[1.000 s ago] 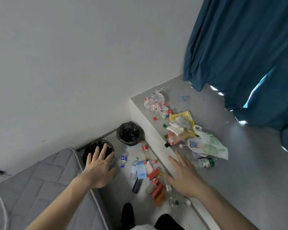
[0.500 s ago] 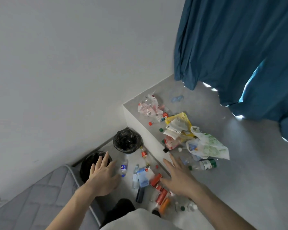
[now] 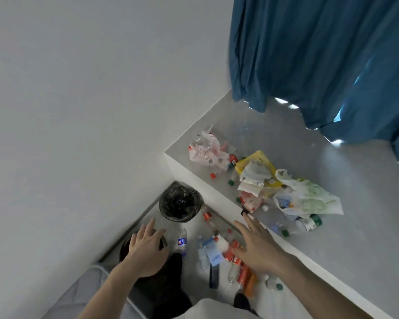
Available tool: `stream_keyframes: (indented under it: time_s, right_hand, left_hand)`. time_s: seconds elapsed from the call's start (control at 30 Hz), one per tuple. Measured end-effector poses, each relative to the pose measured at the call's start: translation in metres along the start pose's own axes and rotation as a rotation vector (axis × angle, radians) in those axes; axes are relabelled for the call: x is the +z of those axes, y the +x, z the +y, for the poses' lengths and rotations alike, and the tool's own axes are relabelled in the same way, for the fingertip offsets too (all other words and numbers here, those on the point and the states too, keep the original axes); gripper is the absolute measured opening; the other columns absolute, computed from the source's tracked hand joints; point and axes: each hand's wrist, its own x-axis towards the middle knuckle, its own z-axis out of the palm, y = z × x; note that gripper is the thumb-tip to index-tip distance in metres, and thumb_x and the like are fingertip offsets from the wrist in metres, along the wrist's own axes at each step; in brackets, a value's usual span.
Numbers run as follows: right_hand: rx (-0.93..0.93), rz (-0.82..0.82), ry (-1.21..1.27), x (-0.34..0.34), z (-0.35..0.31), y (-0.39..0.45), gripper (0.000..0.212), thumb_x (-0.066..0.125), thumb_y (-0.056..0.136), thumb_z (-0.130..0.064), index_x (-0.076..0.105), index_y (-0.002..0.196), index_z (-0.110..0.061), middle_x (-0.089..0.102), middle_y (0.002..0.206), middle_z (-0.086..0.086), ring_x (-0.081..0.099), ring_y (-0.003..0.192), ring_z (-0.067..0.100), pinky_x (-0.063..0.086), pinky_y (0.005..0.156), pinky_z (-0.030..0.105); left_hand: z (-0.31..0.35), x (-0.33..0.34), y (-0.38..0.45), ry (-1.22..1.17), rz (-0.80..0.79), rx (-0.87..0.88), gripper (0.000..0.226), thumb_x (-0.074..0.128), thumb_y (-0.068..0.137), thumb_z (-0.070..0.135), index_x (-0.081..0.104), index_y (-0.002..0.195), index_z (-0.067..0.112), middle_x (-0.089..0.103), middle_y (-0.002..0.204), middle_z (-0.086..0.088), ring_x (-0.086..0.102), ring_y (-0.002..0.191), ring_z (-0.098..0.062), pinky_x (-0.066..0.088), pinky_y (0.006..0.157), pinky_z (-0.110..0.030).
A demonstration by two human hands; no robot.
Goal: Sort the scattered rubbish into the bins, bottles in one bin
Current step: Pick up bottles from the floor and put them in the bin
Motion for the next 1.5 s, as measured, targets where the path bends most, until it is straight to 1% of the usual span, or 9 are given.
stream_keyframes:
  time_s: [0.3, 0.43, 0.57, 0.7, 1.03, 1.17, 1.3, 1.4, 1.5]
  right_hand:
    - [0.188, 0.01, 0.194, 0.032, -0.073, 0.093, 0.078, 0.055, 0.095, -0.052, 0.014, 0.159, -0.033, -0.003, 0.169, -0.003, 0.001, 0.155, 0.021, 0.016, 0.125, 0.041]
    - [0.265, 0.08, 0.302, 0.058, -0.073, 0.116, 0.07, 0.056, 0.095, -0.044, 0.024, 0.157, -0.03, 0.006, 0.168, -0.004, 0.008, 0.155, 0.019, 0.02, 0.124, 0.038]
    - [0.333, 0.07, 0.348, 0.109, -0.055, 0.137, 0.07, 0.049, 0.094, -0.047, 0.024, 0.157, -0.028, 0.008, 0.168, -0.003, 0.01, 0.155, 0.025, 0.021, 0.124, 0.045]
    - [0.398, -0.013, 0.393, 0.175, -0.021, 0.162, 0.066, 0.043, 0.085, -0.047, 0.033, 0.148, -0.031, 0.023, 0.161, -0.002, 0.024, 0.15, 0.03, 0.035, 0.116, 0.051]
    - [0.474, -0.031, 0.45, 0.354, 0.082, 0.236, 0.074, 0.063, 0.091, -0.031, 0.025, 0.155, -0.026, 0.02, 0.164, 0.001, 0.027, 0.148, 0.028, 0.037, 0.114, 0.042]
    - [0.497, -0.055, 0.439, 0.432, 0.118, 0.29, 0.082, 0.064, 0.087, -0.034, 0.018, 0.155, -0.03, 0.021, 0.162, 0.003, 0.028, 0.147, 0.033, 0.037, 0.114, 0.045]
    - [0.505, -0.2, 0.354, 0.478, 0.142, 0.346, 0.099, 0.069, 0.079, -0.041, 0.007, 0.155, -0.034, 0.019, 0.161, 0.008, 0.032, 0.144, 0.036, 0.037, 0.113, 0.05]
    - [0.424, -0.077, 0.207, 0.463, 0.159, 0.388, 0.089, 0.062, 0.086, -0.044, 0.012, 0.157, -0.025, 0.022, 0.159, 0.01, 0.036, 0.14, 0.036, 0.041, 0.11, 0.049]
    - [0.415, 0.061, 0.106, 0.436, 0.149, 0.399, 0.084, 0.06, 0.084, -0.041, 0.02, 0.155, -0.02, 0.028, 0.156, 0.013, 0.038, 0.138, 0.037, 0.042, 0.108, 0.047]
  left_hand:
    - [-0.085, -0.03, 0.139, 0.224, -0.252, 0.204, 0.061, 0.042, 0.096, 0.036, 0.029, 0.155, 0.028, -0.003, 0.169, -0.006, -0.002, 0.155, -0.031, 0.006, 0.124, -0.049]
    - [-0.098, -0.018, 0.183, 0.36, -0.381, 0.25, 0.066, 0.041, 0.093, 0.029, 0.025, 0.157, 0.026, -0.002, 0.169, -0.007, -0.004, 0.155, -0.032, 0.005, 0.125, -0.048]
    - [-0.083, 0.012, 0.211, 0.388, -0.454, 0.261, 0.062, 0.04, 0.094, 0.027, 0.03, 0.156, 0.023, 0.009, 0.167, -0.007, 0.009, 0.153, -0.032, 0.016, 0.123, -0.044]
    - [-0.061, 0.077, 0.231, 0.325, -0.485, 0.304, 0.052, 0.045, 0.089, 0.034, 0.05, 0.14, 0.025, 0.036, 0.153, -0.003, 0.033, 0.14, -0.03, 0.032, 0.114, -0.044]
    - [-0.009, 0.33, 0.337, 0.253, -0.643, 0.291, 0.042, 0.048, 0.097, 0.023, 0.05, 0.138, 0.014, 0.043, 0.144, -0.004, 0.042, 0.133, -0.029, 0.039, 0.111, -0.041]
    - [-0.015, 0.414, 0.4, 0.168, -0.568, 0.32, 0.039, 0.053, 0.088, 0.021, 0.06, 0.127, 0.02, 0.056, 0.135, -0.002, 0.056, 0.119, -0.022, 0.047, 0.105, -0.04]
    - [-0.048, 0.455, 0.444, 0.197, -0.511, 0.343, 0.038, 0.055, 0.091, 0.022, 0.06, 0.129, 0.022, 0.054, 0.129, 0.004, 0.055, 0.117, -0.02, 0.046, 0.105, -0.037]
    - [-0.067, 0.453, 0.476, 0.319, -0.522, 0.284, 0.035, 0.058, 0.093, 0.036, 0.067, 0.12, 0.016, 0.065, 0.126, -0.004, 0.063, 0.111, -0.024, 0.052, 0.094, -0.033]
    - [-0.068, 0.416, 0.479, 0.261, -0.224, 0.289, 0.034, 0.056, 0.093, 0.03, 0.068, 0.12, 0.012, 0.065, 0.127, -0.01, 0.062, 0.117, -0.028, 0.051, 0.095, -0.033]
